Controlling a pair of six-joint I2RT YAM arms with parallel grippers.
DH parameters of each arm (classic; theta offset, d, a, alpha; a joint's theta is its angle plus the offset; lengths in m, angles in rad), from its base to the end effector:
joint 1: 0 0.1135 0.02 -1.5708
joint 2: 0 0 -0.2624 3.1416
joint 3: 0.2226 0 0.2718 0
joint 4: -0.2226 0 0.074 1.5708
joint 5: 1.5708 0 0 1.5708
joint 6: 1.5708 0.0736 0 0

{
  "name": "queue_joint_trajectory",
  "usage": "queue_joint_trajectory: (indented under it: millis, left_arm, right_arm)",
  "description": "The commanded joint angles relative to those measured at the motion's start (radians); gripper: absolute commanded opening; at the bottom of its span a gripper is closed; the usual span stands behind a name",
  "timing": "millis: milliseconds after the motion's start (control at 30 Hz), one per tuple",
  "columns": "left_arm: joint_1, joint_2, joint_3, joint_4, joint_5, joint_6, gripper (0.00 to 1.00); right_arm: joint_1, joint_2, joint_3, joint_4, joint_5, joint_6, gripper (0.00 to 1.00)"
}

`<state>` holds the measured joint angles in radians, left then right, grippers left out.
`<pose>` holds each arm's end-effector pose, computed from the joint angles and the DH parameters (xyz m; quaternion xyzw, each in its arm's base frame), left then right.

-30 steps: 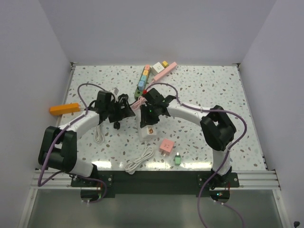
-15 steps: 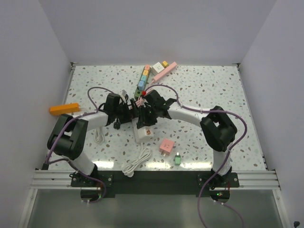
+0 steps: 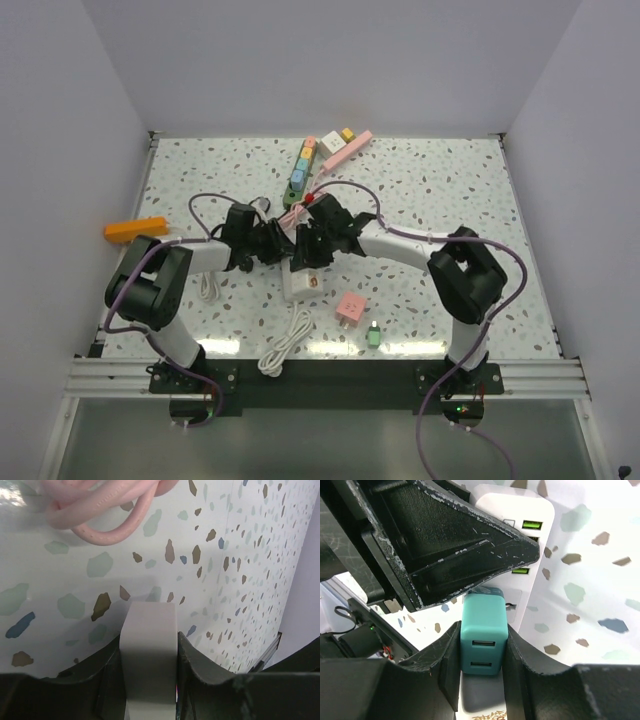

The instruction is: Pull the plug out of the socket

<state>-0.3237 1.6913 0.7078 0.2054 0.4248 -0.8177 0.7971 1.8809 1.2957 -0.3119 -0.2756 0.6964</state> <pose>0.3211 -0.1397 0.0876 -0.1416 0.8943 -0.3675 0.2125 0.2963 0.3320 0.1538 -0.0924 0.9314 0.3175 0.1522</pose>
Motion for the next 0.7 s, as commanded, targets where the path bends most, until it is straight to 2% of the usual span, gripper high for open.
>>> queue_joint_trajectory:
  millis: [0,167,433,467,500,567,600,633,667]
  left_arm:
    - [-0.006,0.048,-0.007,-0.057,-0.093,0.057,0.00]
    - [-0.005,0.083,0.007,-0.096,-0.135,0.091,0.00]
    - [-0.005,0.126,0.013,-0.103,-0.147,0.103,0.00]
    - [-0.003,0.125,0.013,-0.101,-0.143,0.100,0.00]
    - [-0.005,0.123,0.018,-0.100,-0.133,0.100,0.00]
    - [-0.005,0.110,0.022,-0.103,-0.130,0.098,0.00]
    - [-0.005,0.101,0.028,-0.107,-0.127,0.098,0.00]
    - [-0.005,0.096,0.035,-0.112,-0.126,0.103,0.00]
    - [-0.005,0.084,0.041,-0.115,-0.117,0.107,0.00]
  right_arm:
    - [-0.015,-0.166,-0.024,0.085,0.050,-0.015,0.00]
    - [-0.067,-0.359,-0.172,0.132,0.124,-0.008,0.00]
    - [-0.104,-0.388,-0.199,0.060,0.154,-0.043,0.00]
    - [-0.105,-0.387,-0.181,0.025,0.182,-0.047,0.00]
    - [-0.108,-0.385,-0.165,-0.081,0.225,-0.051,0.00]
    - [-0.110,-0.361,-0.093,-0.237,0.382,-0.066,0.00]
    - [-0.110,-0.350,-0.073,-0.380,0.430,-0.069,0.00]
    - [-0.110,-0.336,-0.056,-0.438,0.513,-0.060,0.00]
    - [-0.111,-0.338,-0.062,-0.475,0.532,-0.060,0.00]
